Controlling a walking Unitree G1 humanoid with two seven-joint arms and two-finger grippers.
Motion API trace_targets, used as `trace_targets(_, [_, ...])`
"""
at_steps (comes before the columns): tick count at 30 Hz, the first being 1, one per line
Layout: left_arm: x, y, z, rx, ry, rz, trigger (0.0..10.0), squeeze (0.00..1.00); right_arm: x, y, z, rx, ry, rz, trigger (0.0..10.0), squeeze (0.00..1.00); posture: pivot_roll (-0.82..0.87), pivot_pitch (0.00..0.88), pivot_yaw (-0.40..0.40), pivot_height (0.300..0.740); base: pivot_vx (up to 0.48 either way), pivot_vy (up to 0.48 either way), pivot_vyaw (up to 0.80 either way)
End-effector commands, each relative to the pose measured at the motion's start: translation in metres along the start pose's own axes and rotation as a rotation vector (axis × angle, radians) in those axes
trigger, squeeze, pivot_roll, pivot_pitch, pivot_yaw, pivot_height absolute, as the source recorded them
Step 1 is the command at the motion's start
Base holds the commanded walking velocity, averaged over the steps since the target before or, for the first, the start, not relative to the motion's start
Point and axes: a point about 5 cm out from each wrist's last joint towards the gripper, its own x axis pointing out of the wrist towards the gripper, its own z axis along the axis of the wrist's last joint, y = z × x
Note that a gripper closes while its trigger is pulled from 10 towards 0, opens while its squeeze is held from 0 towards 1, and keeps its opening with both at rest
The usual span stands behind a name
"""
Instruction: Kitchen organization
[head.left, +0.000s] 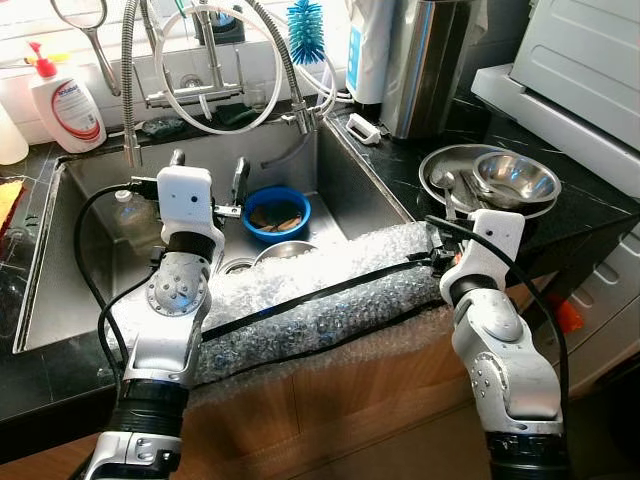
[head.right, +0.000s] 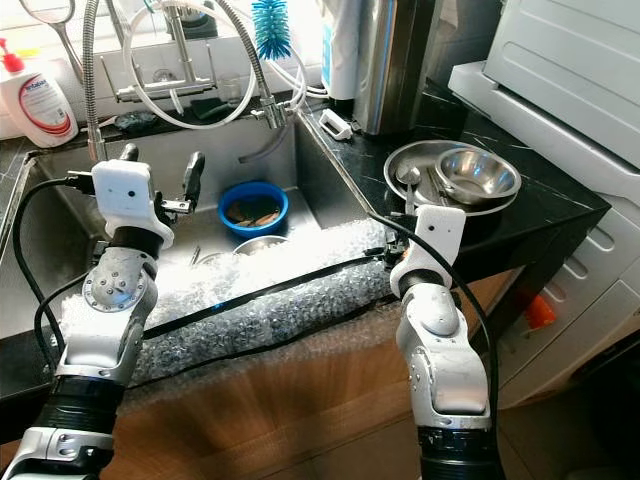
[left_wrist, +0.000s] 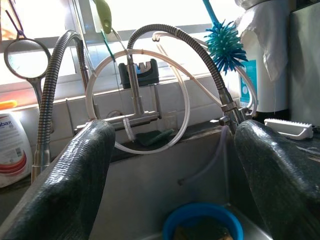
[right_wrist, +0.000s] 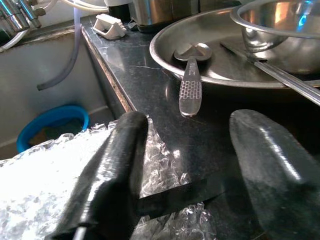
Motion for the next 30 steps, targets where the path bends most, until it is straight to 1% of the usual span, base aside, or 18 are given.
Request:
trace_targets(1, [0.002,-0.001,0.005,0.019,-0.018,-0.005,10.0,0.00,0.002,0.003,0.002,0.000,-0.006,0.008,10.0,0.98,-0.12,0.030,0.023,0.740,0.000,0.000,0.00])
trace_targets(2, [0.002,-0.002,0.005,0.019,-0.018,-0.008,10.0,0.00,0.003,0.003,0.002,-0.006,-0.009,0.007,10.0,0.00,-0.12,0.029,0.023,0.740,0.000,0.000,0.00])
trace_targets(10, [0.002,-0.003,0.005,0.016,-0.020,-0.008,10.0,0.00,0.010,-0.002,0.010,0.003,-0.045,-0.024,10.0,0.00,-0.12,0.034,0.022,0.740,0.000,0.000,0.00])
trace_targets(16, [0.002,-0.003,0.005,0.017,-0.018,-0.010,10.0,0.00,0.014,-0.002,0.013,0.005,-0.055,-0.026,10.0,0.00,-0.12,0.038,0.023,0.740,0.000,0.000,0.00])
trace_targets(17, [0.002,-0.003,0.005,0.017,-0.018,-0.010,10.0,0.00,0.015,-0.002,0.014,0.006,-0.057,-0.027,4.2,0.00,-0.12,0.038,0.023,0.740,0.000,0.000,0.00])
trace_targets(18, [0.002,-0.003,0.005,0.017,-0.018,-0.011,10.0,0.00,0.016,-0.002,0.013,0.007,-0.057,-0.027,2.3,0.00,-0.12,0.038,0.023,0.740,0.000,0.000,0.00])
trace_targets(19, [0.002,-0.003,0.005,0.018,-0.018,-0.012,10.0,0.00,0.016,-0.001,0.013,0.005,-0.052,-0.030,1.4,0.00,-0.12,0.038,0.023,0.740,0.000,0.000,0.00])
trace_targets(20, [0.002,-0.003,0.005,0.019,-0.018,-0.014,10.0,0.00,0.017,-0.001,0.012,0.005,-0.046,-0.029,2.3,0.00,-0.12,0.038,0.023,0.740,0.000,0.000,0.00])
trace_targets(21, [0.002,-0.003,0.005,0.019,-0.018,-0.014,10.0,0.00,0.017,0.000,0.012,0.006,-0.043,-0.028,2.3,0.00,-0.12,0.038,0.023,0.740,0.000,0.000,0.00])
trace_targets(22, [0.002,-0.004,0.005,0.020,-0.018,-0.015,10.0,0.00,0.018,0.000,0.011,0.003,-0.038,-0.025,3.0,0.00,-0.12,0.038,0.023,0.740,0.000,0.000,0.00])
trace_targets(23, [0.002,-0.004,0.005,0.020,-0.018,-0.015,10.0,0.00,0.018,0.001,0.011,0.001,-0.037,-0.024,3.0,0.00,-0.12,0.038,0.023,0.740,0.000,0.000,0.00])
trace_targets(24, [0.002,-0.004,0.005,0.021,-0.018,-0.014,10.0,0.00,0.018,0.001,0.011,0.002,-0.037,-0.024,10.0,0.00,-0.12,0.041,0.023,0.740,0.000,0.000,0.00])
trace_targets(29, [0.002,-0.004,0.005,0.023,-0.019,-0.013,10.0,0.00,0.018,0.002,0.012,0.007,-0.040,-0.021,10.0,0.00,-0.12,0.040,0.023,0.740,0.000,0.000,0.00])
trace_targets(30, [0.002,-0.004,0.005,0.023,-0.018,-0.014,10.0,0.00,0.019,0.002,0.012,0.008,-0.041,-0.020,7.1,0.00,-0.12,0.041,0.023,0.740,0.000,0.000,0.00])
